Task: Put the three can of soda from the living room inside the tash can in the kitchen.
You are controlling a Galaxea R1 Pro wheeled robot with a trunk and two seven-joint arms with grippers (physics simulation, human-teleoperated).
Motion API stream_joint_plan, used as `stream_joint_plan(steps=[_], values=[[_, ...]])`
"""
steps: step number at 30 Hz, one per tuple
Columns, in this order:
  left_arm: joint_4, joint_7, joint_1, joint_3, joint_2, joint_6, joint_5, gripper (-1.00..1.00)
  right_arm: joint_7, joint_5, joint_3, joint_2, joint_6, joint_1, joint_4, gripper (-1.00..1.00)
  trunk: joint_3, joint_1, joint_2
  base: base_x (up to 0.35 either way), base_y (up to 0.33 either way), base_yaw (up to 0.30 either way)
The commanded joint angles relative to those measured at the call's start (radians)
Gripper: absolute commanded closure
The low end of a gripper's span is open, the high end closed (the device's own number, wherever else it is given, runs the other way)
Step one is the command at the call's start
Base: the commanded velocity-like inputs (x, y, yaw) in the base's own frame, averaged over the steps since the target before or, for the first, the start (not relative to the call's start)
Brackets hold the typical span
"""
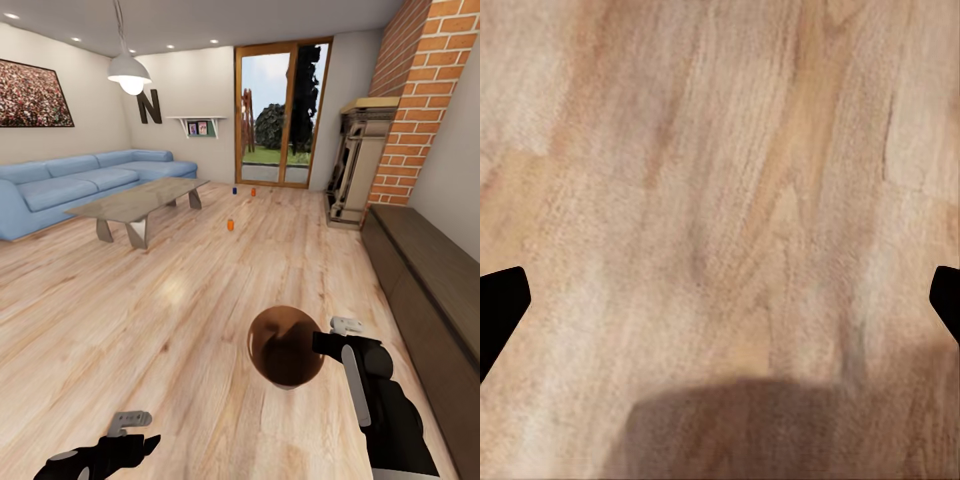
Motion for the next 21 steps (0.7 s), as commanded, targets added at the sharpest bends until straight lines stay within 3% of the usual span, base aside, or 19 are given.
stream_joint_plan(steps=[1,21], values=[[0.0,0.0,0.0,0.0,0.0,0.0,0.0,-1.0,0.004,-0.009,0.0,0.0,0.0,0.0,0.0,1.0,0.0,0.0,0.0,0.336,0.034,0.0],[0.0,0.0,0.0,0.0,0.0,-0.001,0.003,-1.0,0.003,-0.009,0.0,0.0,0.0,0.0,0.0,1.0,0.0,0.0,0.0,0.338,0.002,0.0]])
